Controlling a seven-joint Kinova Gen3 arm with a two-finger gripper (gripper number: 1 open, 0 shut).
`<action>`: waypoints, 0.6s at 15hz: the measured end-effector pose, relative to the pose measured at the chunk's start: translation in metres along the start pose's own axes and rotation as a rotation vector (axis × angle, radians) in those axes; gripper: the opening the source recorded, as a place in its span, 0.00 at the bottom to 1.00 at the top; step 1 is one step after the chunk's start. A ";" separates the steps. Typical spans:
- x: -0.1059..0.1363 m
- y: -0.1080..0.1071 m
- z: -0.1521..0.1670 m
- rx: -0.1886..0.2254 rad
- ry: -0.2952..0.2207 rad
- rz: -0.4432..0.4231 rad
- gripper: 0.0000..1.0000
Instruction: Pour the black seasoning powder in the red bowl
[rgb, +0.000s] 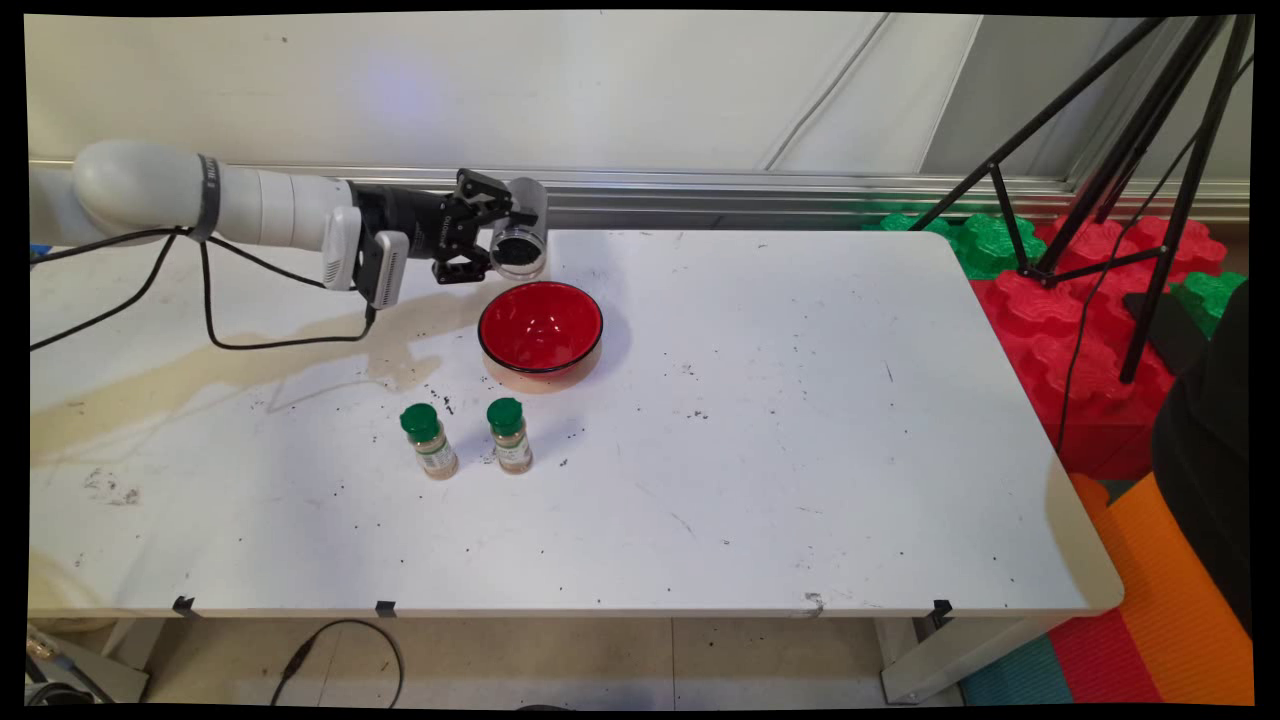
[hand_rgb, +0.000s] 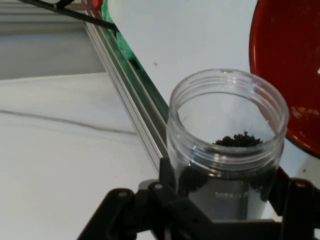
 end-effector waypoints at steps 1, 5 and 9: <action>0.001 0.000 -0.001 0.001 -0.001 0.016 0.00; 0.002 -0.001 -0.004 0.006 -0.007 0.078 0.00; 0.002 -0.001 -0.006 0.008 -0.016 0.158 0.00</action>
